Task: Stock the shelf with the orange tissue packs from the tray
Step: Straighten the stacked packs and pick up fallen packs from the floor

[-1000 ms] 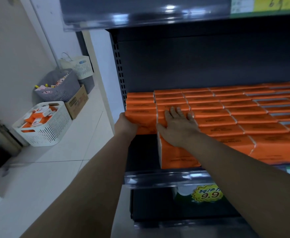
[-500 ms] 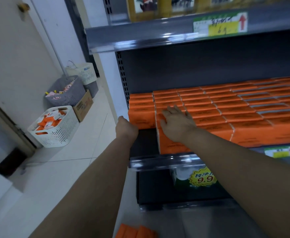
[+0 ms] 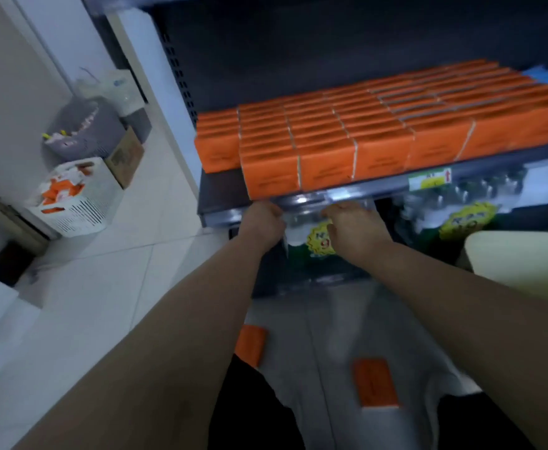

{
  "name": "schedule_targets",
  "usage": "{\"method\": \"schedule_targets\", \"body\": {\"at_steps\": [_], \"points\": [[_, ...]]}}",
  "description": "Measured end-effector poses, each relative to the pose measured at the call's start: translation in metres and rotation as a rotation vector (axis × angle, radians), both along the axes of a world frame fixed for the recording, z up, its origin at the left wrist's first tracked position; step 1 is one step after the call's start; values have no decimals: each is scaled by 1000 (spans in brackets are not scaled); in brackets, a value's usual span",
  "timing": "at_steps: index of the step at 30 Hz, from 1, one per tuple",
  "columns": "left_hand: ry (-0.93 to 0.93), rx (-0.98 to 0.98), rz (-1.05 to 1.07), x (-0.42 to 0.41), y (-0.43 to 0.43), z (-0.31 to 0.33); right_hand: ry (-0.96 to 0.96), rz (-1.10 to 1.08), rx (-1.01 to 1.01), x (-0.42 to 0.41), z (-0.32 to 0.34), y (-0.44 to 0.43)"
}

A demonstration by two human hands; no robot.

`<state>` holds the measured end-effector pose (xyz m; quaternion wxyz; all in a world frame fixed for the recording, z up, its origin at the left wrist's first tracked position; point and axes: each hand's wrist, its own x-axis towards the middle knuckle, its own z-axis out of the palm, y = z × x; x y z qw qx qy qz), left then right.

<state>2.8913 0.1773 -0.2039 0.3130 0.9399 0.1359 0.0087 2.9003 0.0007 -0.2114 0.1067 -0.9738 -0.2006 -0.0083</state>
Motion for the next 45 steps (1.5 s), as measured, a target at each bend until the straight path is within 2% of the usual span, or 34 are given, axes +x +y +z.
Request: {"method": "schedule_targets", "body": {"at_steps": [7,10,13,15,20,27,33,36,39,43,45], "points": [[293,19,-184,-14,-87,-86,260,-81,-166,-40,-111,-102],[431,24,-286,-15,-117,-133,389,-135,-156,-54,-156,-134],[556,-26,-249,-13,-138,-178,504,-173,-108,-65,-202,-159],[653,-89,-247,-12,-147,-206,593,-204,-108,-71,-231,-168],[777,-20,-305,-13,-156,-273,767,-263,-174,-84,-294,-172],[903,43,-287,-27,-155,-336,971,-424,-96,-101,-351,-152],[1062,-50,-215,-44,-150,-366,1056,-523,97,-107,-379,-136],[1074,-119,-100,-49,-144,-378,1127,-523,389,-106,-379,-127],[1080,-281,106,-54,-134,-381,1193,-664,778,-108,-369,-119],[1030,-423,285,-51,-118,-377,1161,-764,996,-105,-361,-110],[1007,-472,329,-48,-113,-376,1153,-747,1010,-100,-357,-107]]}}
